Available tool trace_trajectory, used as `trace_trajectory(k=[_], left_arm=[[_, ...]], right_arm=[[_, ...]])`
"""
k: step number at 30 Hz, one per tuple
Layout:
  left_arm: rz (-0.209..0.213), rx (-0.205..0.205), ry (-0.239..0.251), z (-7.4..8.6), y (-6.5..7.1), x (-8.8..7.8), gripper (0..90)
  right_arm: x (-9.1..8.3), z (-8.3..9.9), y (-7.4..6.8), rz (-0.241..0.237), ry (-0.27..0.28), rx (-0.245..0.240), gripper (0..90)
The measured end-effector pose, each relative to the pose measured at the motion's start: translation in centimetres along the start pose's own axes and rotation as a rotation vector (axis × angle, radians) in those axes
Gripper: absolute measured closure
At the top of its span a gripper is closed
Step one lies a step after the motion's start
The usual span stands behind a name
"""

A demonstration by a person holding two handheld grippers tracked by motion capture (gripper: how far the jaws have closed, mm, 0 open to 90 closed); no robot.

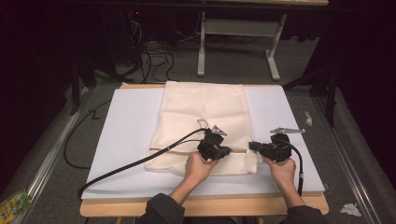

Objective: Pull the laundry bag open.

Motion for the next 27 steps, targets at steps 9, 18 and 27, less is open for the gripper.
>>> trace_trajectory(k=[9, 18, 27], left_arm=[[0.013, -0.013, 0.006, 0.13, -0.27, -0.14, 86.9], [0.014, -0.025, 0.007, 0.37, -0.83, -0.37, 86.9], [0.004, -0.022, 0.009, 0.60, -1.06, -0.76, 86.9]], right_arm=[[0.04, -0.07, -0.09, -0.003, -0.003, 0.000, 86.4], [-0.14, -0.08, 0.03, 0.002, 0.003, -0.004, 86.4], [-0.15, -0.10, -0.01, 0.008, -0.001, -0.005, 86.4]])
Point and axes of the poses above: each handheld gripper's, and its own axes: x roughly forward along the jaws, z roughly out of its underside, y roughly to its right, the point moved 5 cm from there along x, roughly forward along the jaws, and after that the axes turned 12 degrees about -y, right-handed, at the moved point
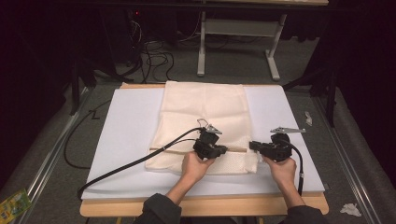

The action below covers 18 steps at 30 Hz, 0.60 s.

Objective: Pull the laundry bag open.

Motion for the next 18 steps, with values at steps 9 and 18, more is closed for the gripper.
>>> trace_trajectory(k=[9, 18], left_arm=[[0.003, -0.008, 0.006, 0.20, -0.26, -0.32, 86.9], [-0.003, -0.014, 0.006, 0.48, -0.70, -0.63, 86.9]], right_arm=[[-0.03, -0.06, -0.01, -0.003, 0.002, 0.001, 86.4], [-0.08, -0.14, 0.00, -0.004, 0.005, 0.001, 86.4]])
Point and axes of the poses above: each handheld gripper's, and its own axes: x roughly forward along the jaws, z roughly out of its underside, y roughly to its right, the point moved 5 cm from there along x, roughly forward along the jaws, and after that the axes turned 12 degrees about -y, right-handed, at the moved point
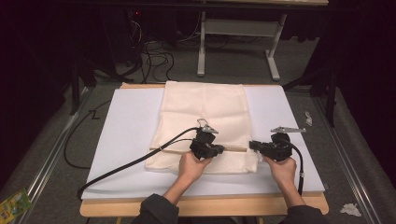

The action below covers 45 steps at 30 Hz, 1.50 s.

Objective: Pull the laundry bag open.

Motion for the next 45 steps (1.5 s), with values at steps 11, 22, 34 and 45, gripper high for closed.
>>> trace_trajectory(k=[11, 22, 34, 45], left_arm=[[-0.009, -0.012, 0.009, 0.4, -0.6, -0.6, 86.9], [-0.020, -0.012, 0.014, 0.7, -0.9, -1.0, 86.9], [-0.024, -0.019, 0.022, 1.0, -1.3, -1.5, 86.9], [-0.042, -0.021, 0.028, 1.2, -1.8, -2.0, 87.0]], right_arm=[[0.0, 0.0, 0.1, 0.002, -0.001, 0.003, 86.4], [0.0, 0.0, 0.1, 0.002, -0.001, 0.000, 86.4], [0.0, -0.1, 0.0, 0.002, 0.001, -0.003, 86.4], [-0.1, -0.1, 0.1, 0.004, 0.002, 0.000, 86.4]])
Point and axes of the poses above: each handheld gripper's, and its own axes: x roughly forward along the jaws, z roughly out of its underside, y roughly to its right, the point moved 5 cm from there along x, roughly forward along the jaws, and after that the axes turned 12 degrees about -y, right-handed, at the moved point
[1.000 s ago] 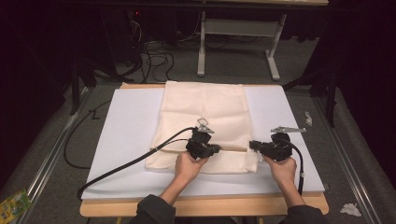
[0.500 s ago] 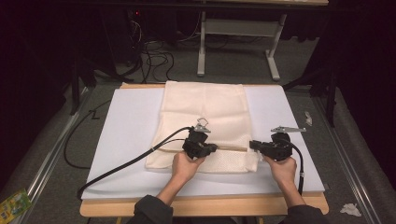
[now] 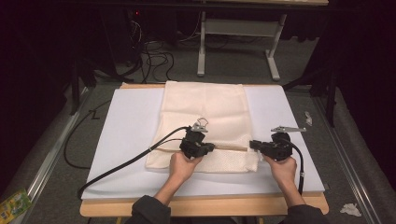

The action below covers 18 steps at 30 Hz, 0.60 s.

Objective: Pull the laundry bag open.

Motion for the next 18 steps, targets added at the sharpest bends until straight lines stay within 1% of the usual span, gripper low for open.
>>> trace_trajectory(k=[3, 4, 5, 7, 8, 11, 18], left_arm=[[0.009, -0.002, 0.001, 0.0, 0.1, 0.0, 86.9], [0.007, -0.002, 0.001, 0.1, 0.1, 0.0, 86.9], [-0.006, 0.003, 0.002, 0.1, 0.0, -0.1, 87.0], [-0.010, -0.007, 0.005, 0.2, -0.4, -0.2, 87.0], [-0.002, -0.016, 0.006, 0.3, -0.5, -0.3, 87.0], [-0.005, -0.023, 0.006, 0.6, -0.9, -0.6, 86.9], [-0.014, -0.012, 0.022, 0.7, -1.1, -1.4, 87.0]], right_arm=[[0.0, 0.0, 0.0, 0.000, -0.001, -0.002, 86.4], [0.0, 0.0, 0.0, 0.000, -0.001, -0.002, 86.4], [0.0, 0.0, 0.0, 0.001, -0.003, 0.000, 86.4], [-0.1, 0.0, 0.0, 0.004, -0.002, 0.000, 86.4], [-0.1, 0.0, 0.1, 0.006, -0.001, 0.001, 86.4], [-0.1, 0.0, 0.1, 0.005, -0.003, 0.001, 86.4], [-0.1, -0.1, 0.0, 0.002, -0.003, -0.001, 86.4]])
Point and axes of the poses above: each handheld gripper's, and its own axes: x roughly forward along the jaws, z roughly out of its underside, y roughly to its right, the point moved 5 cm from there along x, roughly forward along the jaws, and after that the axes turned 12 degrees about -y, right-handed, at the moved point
